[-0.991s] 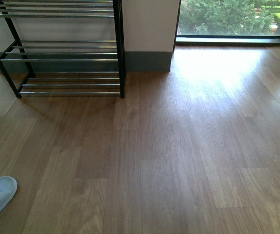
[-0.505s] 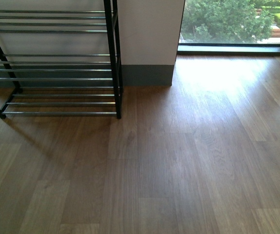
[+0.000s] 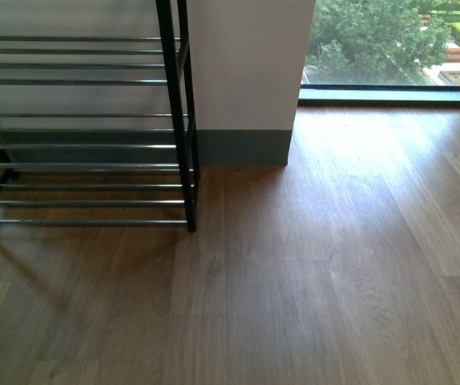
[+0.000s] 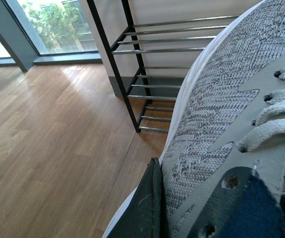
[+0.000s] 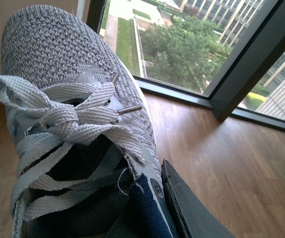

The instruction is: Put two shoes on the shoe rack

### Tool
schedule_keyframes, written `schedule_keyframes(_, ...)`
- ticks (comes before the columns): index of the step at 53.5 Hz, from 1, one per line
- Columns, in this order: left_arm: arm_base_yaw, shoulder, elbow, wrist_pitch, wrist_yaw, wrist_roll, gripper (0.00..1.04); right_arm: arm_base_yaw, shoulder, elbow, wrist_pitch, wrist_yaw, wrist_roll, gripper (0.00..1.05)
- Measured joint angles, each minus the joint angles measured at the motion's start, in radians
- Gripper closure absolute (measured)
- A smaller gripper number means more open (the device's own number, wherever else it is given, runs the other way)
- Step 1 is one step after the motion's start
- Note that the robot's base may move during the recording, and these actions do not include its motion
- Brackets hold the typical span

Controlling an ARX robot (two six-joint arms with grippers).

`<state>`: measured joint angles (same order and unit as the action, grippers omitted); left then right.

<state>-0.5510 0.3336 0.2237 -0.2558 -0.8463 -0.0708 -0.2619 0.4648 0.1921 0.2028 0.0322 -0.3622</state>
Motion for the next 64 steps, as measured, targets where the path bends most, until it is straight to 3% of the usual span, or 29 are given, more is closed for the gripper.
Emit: schedule_keyframes(64, 0.0, 0.0, 0.0, 0.0, -0.003, 0.0, 1.03, 0.0, 0.002, -0.002, 0.0, -0.003, 0.0, 1.03)
